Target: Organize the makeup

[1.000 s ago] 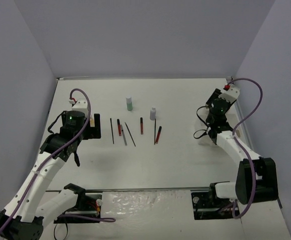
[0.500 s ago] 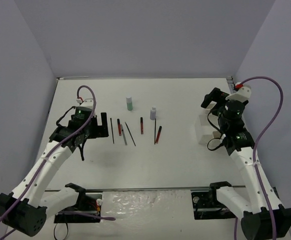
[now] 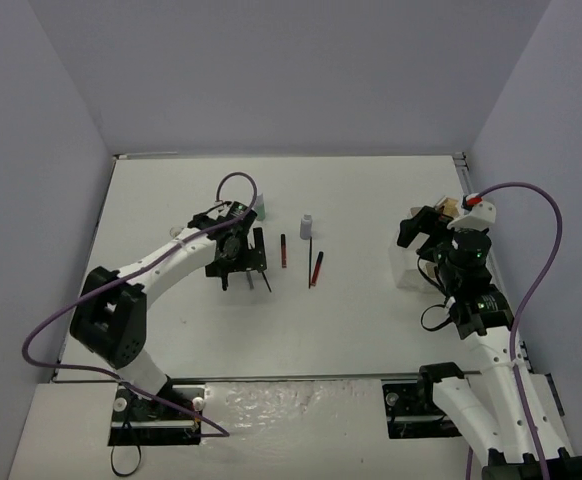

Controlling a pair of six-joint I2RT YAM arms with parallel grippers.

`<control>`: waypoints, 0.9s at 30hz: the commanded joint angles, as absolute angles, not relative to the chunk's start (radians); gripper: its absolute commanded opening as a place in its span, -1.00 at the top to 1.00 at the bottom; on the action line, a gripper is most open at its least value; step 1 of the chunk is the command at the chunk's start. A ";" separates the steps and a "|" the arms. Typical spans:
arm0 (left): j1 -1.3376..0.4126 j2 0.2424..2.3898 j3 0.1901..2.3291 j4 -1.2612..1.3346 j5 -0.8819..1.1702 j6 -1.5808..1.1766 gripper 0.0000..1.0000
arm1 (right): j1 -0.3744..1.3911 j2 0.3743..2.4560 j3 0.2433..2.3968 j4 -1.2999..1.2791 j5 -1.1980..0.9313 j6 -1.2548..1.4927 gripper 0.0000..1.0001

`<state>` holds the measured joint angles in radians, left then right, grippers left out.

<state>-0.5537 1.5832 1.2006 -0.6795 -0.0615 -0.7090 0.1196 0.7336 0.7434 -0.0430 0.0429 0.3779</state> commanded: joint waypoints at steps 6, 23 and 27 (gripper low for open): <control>-0.582 1.776 1.303 -0.654 -0.054 -0.808 -0.58 | 0.123 0.690 0.698 -0.029 0.025 0.377 -1.00; -0.597 1.877 1.308 -0.628 -0.077 -0.837 0.25 | 0.123 0.687 0.685 -0.029 0.042 0.377 -1.00; -0.597 1.887 1.307 -0.629 -0.077 -0.841 0.49 | 0.123 0.683 0.683 -0.029 0.047 0.379 -1.00</control>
<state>-0.5938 1.8810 1.2780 -0.6403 -0.0597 -0.8215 0.1196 0.6888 0.6810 -0.0872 0.0364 0.3776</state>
